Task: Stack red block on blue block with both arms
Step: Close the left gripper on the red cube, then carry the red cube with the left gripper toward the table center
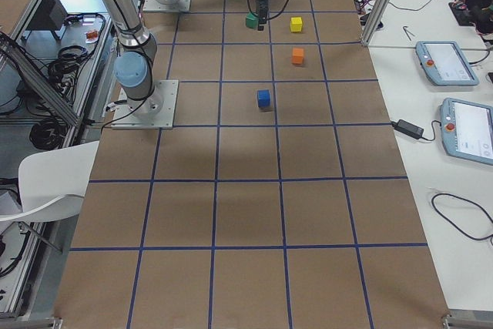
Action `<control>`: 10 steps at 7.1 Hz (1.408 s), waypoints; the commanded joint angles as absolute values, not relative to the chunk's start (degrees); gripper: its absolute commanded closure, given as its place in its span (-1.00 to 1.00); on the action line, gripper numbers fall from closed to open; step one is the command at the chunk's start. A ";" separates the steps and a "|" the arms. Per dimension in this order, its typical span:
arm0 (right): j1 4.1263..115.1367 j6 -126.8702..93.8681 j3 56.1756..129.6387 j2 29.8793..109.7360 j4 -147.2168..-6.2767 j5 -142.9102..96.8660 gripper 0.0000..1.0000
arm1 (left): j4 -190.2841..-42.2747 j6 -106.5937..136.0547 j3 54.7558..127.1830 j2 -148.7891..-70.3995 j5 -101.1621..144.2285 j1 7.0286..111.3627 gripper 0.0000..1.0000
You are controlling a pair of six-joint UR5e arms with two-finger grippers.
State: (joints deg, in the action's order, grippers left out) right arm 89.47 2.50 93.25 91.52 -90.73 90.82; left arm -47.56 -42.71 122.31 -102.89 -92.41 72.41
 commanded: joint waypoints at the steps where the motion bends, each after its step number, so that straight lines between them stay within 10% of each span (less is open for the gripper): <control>1: 89.47 2.55 93.43 91.49 -92.37 90.97 -1.00 | -45.35 -42.89 122.96 -104.23 -92.46 72.33 -0.64; 3: 89.47 2.64 93.43 91.49 -92.46 91.14 -1.00 | -45.18 -42.80 122.70 -104.33 -92.37 72.33 0.74; 10: 89.47 2.64 93.43 91.49 -92.46 91.06 -1.00 | -61.15 -4.21 102.00 -104.66 -90.44 97.75 1.00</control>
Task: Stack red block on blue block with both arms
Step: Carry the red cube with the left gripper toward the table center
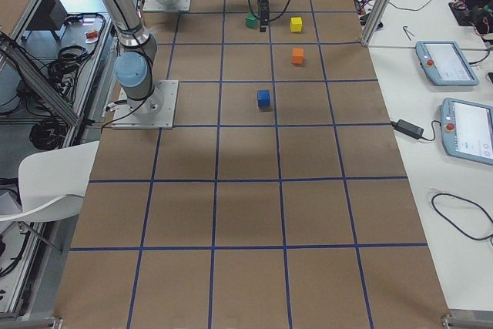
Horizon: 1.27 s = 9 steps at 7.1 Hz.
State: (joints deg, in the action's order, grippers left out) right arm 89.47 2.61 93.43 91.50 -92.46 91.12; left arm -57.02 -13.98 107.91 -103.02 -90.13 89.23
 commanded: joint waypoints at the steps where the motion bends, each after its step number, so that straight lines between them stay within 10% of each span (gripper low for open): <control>1: 89.47 2.64 93.43 91.49 -92.55 91.05 -1.00 | -61.17 1.35 99.26 -106.50 -90.18 102.09 1.00; 9: 89.12 2.81 94.65 91.49 -92.55 91.49 -1.00 | -54.23 17.49 91.15 -122.41 -89.82 111.53 1.00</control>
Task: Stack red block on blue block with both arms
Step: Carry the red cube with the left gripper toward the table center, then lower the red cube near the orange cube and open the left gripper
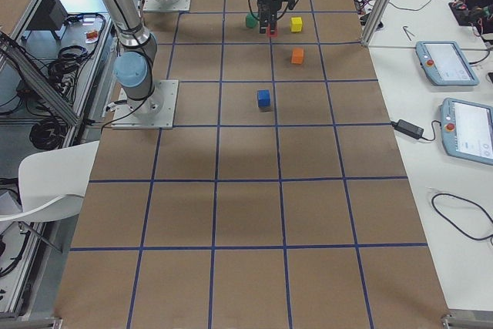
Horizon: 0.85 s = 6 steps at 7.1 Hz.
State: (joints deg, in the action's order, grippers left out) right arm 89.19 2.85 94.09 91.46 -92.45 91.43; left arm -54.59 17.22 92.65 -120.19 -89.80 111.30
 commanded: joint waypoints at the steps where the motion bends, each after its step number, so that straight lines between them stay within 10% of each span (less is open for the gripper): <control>1: 89.12 2.73 94.75 91.49 -92.55 91.49 -1.00 | -54.23 17.40 90.53 -123.30 -90.17 111.71 0.31; 2: 89.21 2.64 94.75 91.49 -92.72 91.49 -1.00 | -54.23 17.49 89.57 -123.48 -90.44 111.71 -0.99; 6: 88.86 2.64 94.83 91.32 -92.29 93.50 -1.00 | -57.99 15.91 89.21 -118.49 -89.30 106.81 -1.00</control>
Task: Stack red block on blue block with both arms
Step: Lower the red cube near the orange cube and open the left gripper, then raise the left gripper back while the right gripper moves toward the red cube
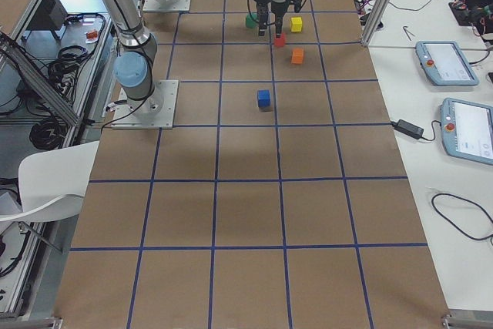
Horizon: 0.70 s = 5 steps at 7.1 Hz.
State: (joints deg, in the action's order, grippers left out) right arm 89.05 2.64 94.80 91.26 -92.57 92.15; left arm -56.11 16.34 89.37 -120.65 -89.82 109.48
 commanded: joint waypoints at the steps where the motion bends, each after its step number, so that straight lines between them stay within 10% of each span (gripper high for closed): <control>1: 88.86 2.64 94.92 91.06 -91.94 96.47 -1.00 | -59.31 13.65 89.12 -115.61 -86.60 104.70 -1.00; 5: 90.52 -0.42 95.54 87.82 -99.29 95.89 -1.00 | -84.23 -3.29 82.20 -102.07 -86.75 92.50 -1.00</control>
State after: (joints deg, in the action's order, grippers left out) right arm 89.45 1.20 95.58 89.46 -95.85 96.18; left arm -76.49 2.48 84.73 -106.11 -86.72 96.61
